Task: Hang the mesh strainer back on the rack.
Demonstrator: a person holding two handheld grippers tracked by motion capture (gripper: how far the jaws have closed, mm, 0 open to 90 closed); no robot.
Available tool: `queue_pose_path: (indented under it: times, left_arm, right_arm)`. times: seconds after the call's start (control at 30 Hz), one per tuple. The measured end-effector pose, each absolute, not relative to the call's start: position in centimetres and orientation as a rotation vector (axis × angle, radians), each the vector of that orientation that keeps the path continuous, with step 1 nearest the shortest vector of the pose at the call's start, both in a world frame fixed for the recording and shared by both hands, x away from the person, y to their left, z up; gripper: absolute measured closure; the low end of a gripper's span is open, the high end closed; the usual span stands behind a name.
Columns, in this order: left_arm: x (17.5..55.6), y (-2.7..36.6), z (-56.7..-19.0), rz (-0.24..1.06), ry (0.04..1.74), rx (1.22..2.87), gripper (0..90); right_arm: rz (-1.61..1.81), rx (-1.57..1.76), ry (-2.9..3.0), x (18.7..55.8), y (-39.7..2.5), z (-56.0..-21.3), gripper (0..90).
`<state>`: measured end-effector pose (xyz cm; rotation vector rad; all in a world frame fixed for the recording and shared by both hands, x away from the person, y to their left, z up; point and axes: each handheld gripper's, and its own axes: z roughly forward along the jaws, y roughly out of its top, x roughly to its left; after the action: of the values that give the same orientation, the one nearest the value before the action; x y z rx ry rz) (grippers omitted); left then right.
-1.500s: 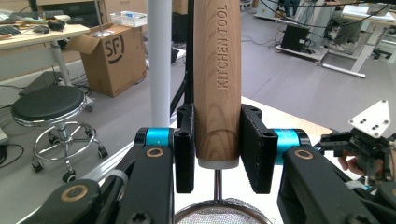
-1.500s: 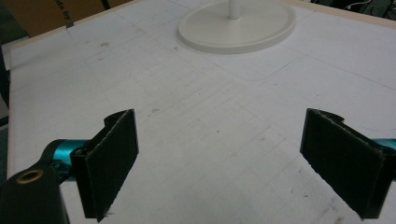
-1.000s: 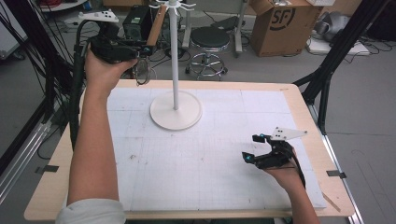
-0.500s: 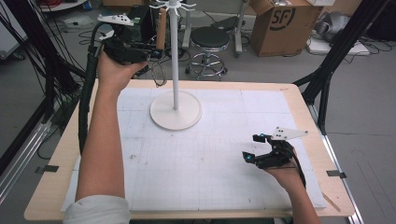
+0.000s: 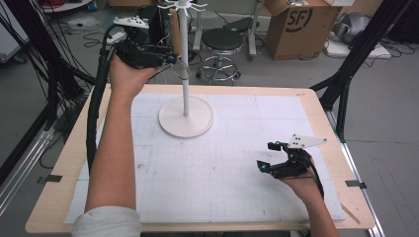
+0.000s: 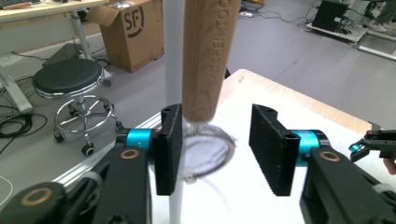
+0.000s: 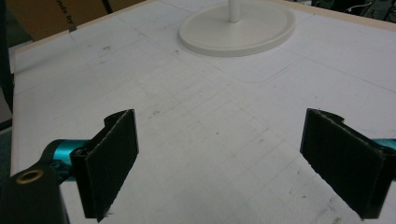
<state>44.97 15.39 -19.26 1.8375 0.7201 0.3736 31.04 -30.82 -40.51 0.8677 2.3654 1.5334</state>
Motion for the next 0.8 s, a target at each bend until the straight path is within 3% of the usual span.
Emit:
queue_pose_path:
  times: [0.3, 0.8]
  left_arm:
    - [44.2, 15.5, -20.1, 0.338, 0.719, 1.878, 38.7]
    - [41.5, 15.8, -21.4, 0.289, 0.621, 1.883, 25.0]
  right_arm:
    - [1.54, 0.865, 2.361, 31.0, -30.9, -40.5, 10.7]
    - [1.538, 0.859, 2.362, 31.0, -30.7, -40.4, 10.7]
